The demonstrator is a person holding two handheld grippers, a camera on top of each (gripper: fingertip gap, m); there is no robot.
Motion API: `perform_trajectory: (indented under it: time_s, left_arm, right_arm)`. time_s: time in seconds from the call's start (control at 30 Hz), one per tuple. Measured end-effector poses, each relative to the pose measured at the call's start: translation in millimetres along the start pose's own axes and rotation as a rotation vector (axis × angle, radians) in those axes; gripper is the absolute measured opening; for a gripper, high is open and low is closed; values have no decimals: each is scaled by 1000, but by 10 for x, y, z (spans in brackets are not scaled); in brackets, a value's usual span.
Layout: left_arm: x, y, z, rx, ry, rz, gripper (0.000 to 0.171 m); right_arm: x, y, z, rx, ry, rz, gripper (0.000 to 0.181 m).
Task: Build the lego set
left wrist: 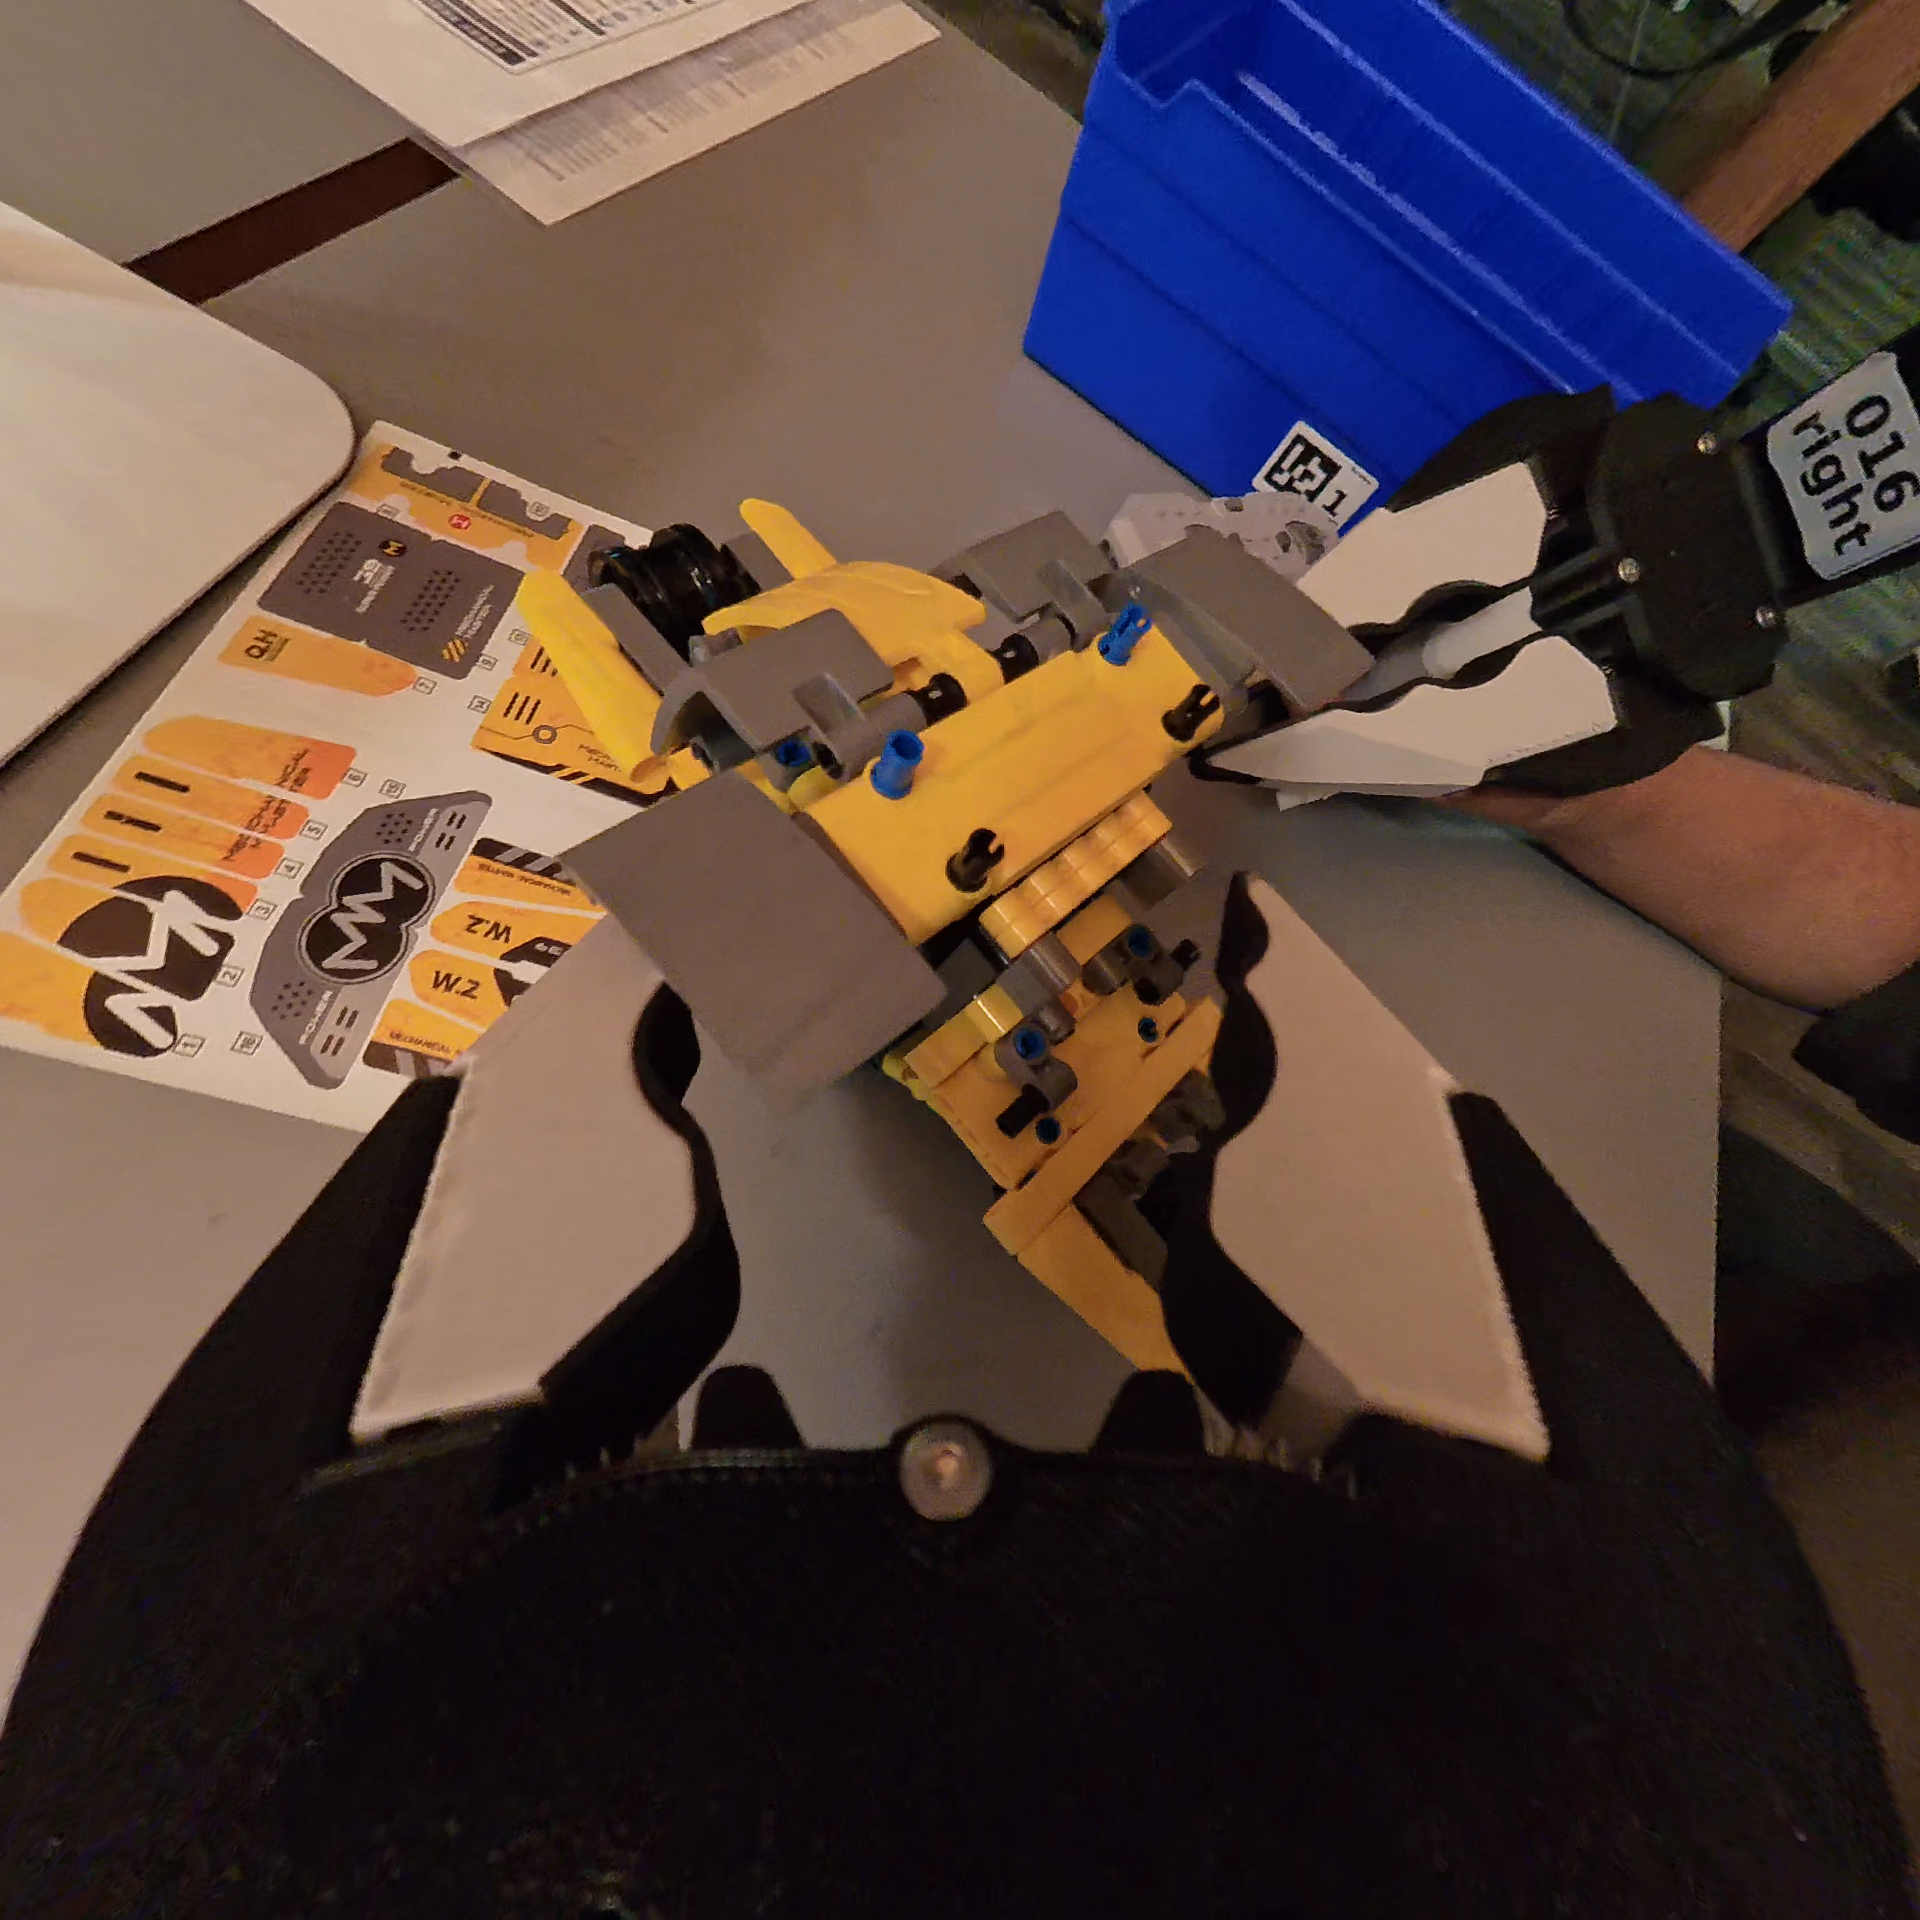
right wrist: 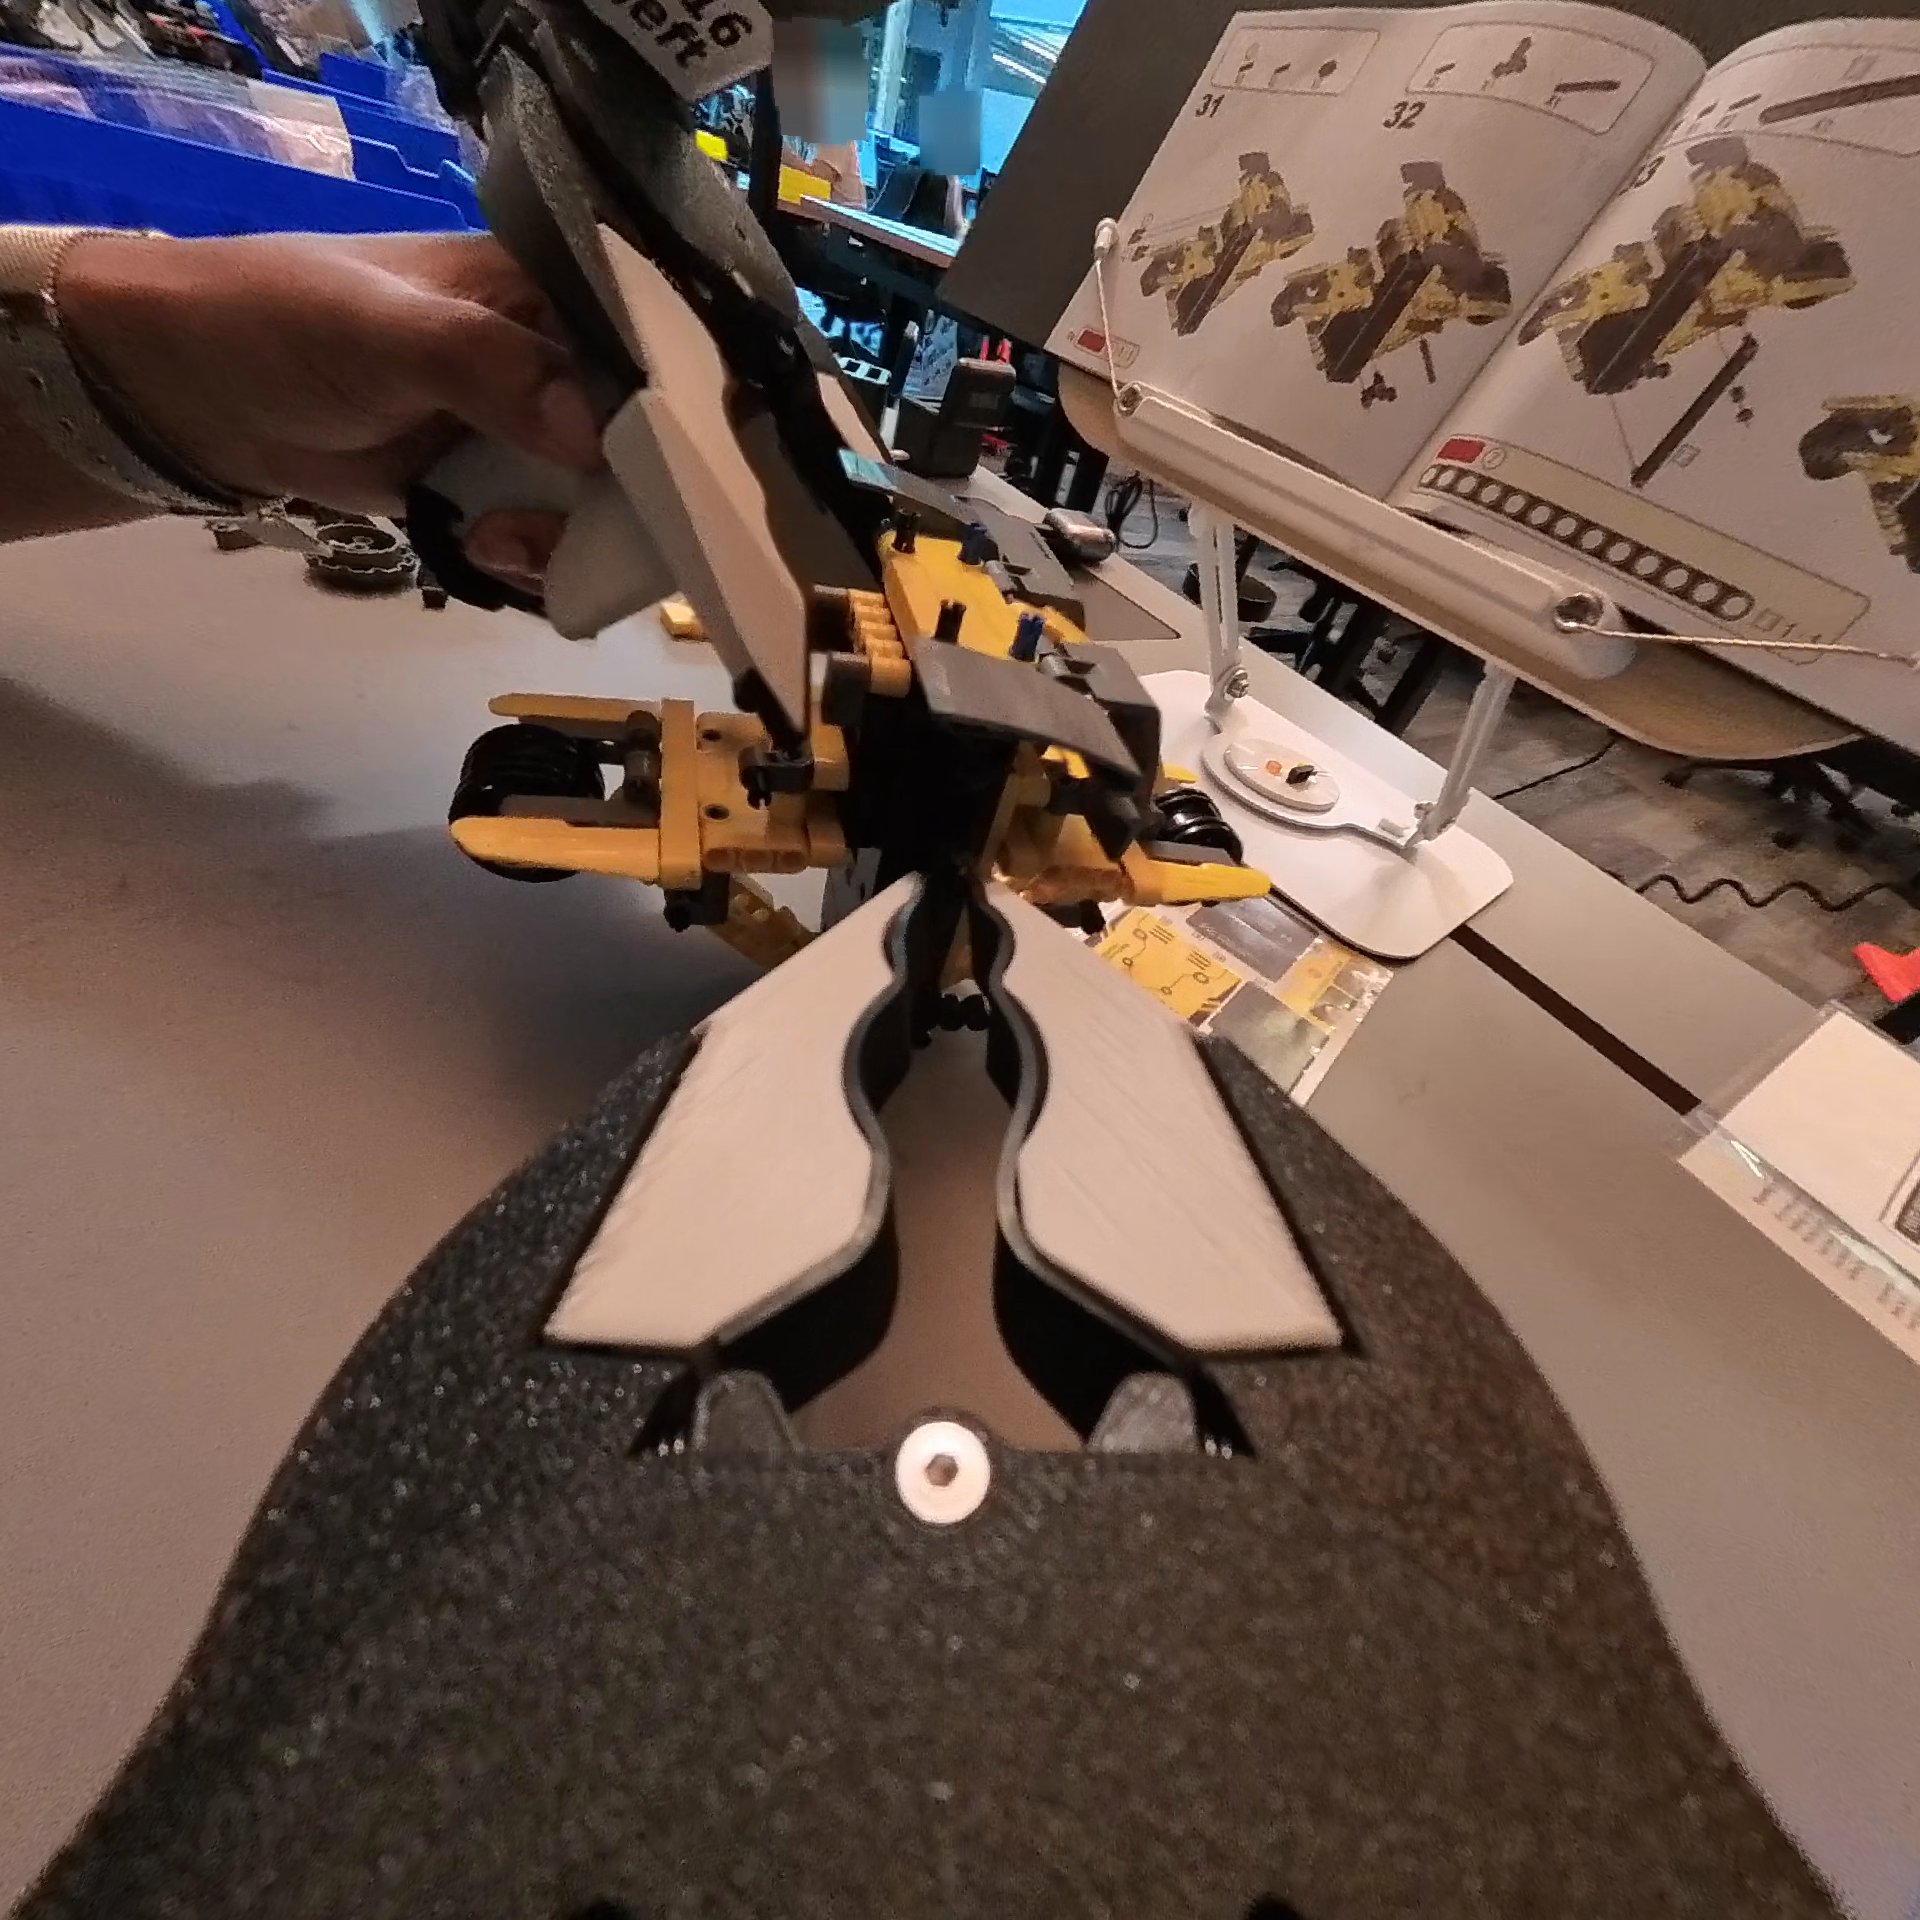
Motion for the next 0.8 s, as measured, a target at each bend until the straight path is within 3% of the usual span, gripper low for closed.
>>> perform_trajectory:
  time_s: [0.17,0.23,0.53,0.67,0.8]
  left_arm:
    - [19,-56,16,20,21,19,104]
    - [34,-61,41,3,15,26,92]
    - [12,67,85,-7,-16,23,77]
    - [-21,67,43,38,-36,17,58]
    - [-21,24,34,43,-58,17,55]
  right_arm:
    - [6,-11,-15,22,-16,10,6]
    - [9,-16,-11,29,-18,16,6]
    - [-22,104,-56,41,-118,-28,6]
    - [-12,73,-69,51,-109,-16,6]
    - [7,16,-88,52,-98,7,6]
Point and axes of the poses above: each gripper's, where its closed fingertips meet, y back along the fingers, x out of its underside, z = x × y across the jaws, the point moved 6 cm from there along y, back along the fingers, and after that the axes turned 8 degrees about -y, right-handed, at the moved point
